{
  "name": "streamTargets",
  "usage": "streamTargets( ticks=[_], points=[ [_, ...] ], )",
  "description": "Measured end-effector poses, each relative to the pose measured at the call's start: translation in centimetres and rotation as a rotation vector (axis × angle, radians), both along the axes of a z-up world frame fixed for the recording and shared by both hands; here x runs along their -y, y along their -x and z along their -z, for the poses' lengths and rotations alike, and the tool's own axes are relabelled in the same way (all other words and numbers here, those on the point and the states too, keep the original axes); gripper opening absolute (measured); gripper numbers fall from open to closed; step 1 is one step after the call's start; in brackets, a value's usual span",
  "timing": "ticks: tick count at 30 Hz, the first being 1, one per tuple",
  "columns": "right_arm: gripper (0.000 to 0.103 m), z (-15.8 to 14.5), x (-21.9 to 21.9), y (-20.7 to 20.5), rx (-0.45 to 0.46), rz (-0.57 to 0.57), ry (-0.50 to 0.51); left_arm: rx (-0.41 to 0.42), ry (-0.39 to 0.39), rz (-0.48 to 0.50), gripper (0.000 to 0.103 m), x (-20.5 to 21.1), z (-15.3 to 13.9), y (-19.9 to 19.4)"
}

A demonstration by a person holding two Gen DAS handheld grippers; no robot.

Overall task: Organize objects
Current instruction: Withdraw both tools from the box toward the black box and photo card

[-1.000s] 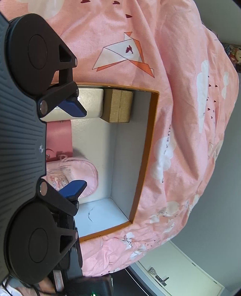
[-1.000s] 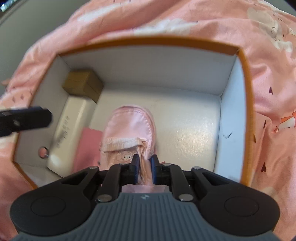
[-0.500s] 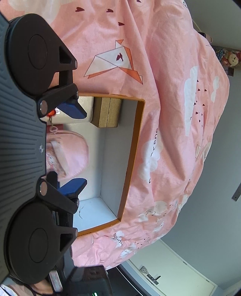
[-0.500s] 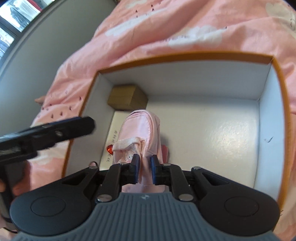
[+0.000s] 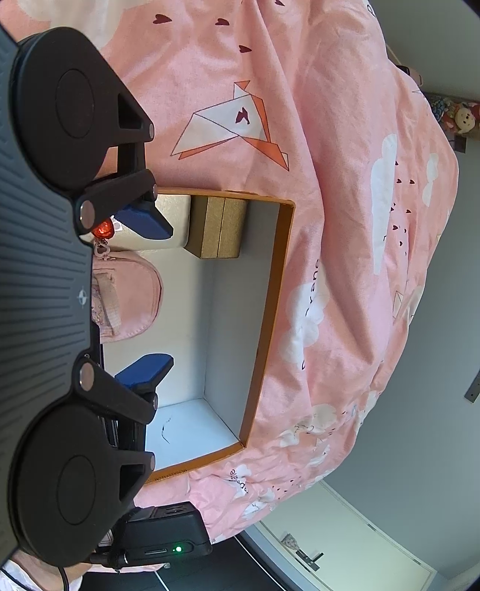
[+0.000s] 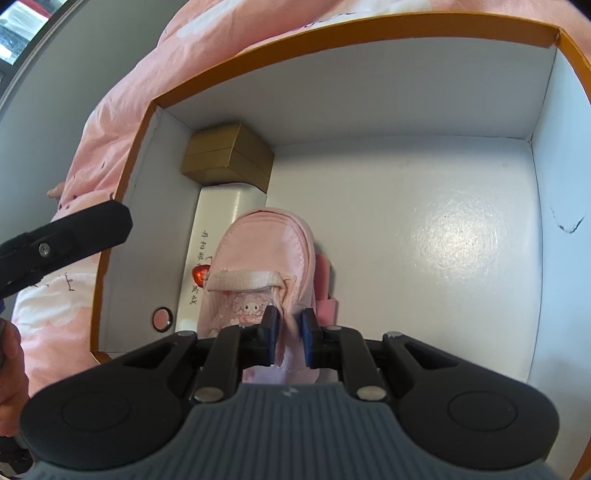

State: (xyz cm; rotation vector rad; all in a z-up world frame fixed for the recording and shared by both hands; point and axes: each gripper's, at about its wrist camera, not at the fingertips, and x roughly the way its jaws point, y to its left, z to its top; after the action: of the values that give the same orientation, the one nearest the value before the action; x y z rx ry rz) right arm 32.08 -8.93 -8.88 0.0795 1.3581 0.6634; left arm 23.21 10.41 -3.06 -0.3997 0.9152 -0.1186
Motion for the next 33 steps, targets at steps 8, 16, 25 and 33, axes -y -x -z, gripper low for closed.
streamTargets(
  ticks=[8, 16, 25, 33],
  points=[
    [0.034, -1.7, 0.2, 1.2, 0.124, -0.041, 0.017, 0.023, -0.019, 0.028, 0.083, 0.5, -1.6, 1.7],
    [0.044, -6.1, 2.8, 6.0, 0.324, -0.005, -0.037, 0.145, -0.123, 0.137, 0.083, 2.1, -4.4, 7.5],
    [0.048, -8.8, 7.1, 13.3, 0.469, 0.095, -0.068, 0.197, -0.401, 0.251, 0.083, 1.9, -4.2, 16.6],
    [0.048, -9.1, 9.5, 17.2, 0.478, 0.178, -0.077, 0.212, -0.609, 0.34, 0.082, 0.8, -3.2, 23.8]
  ],
)
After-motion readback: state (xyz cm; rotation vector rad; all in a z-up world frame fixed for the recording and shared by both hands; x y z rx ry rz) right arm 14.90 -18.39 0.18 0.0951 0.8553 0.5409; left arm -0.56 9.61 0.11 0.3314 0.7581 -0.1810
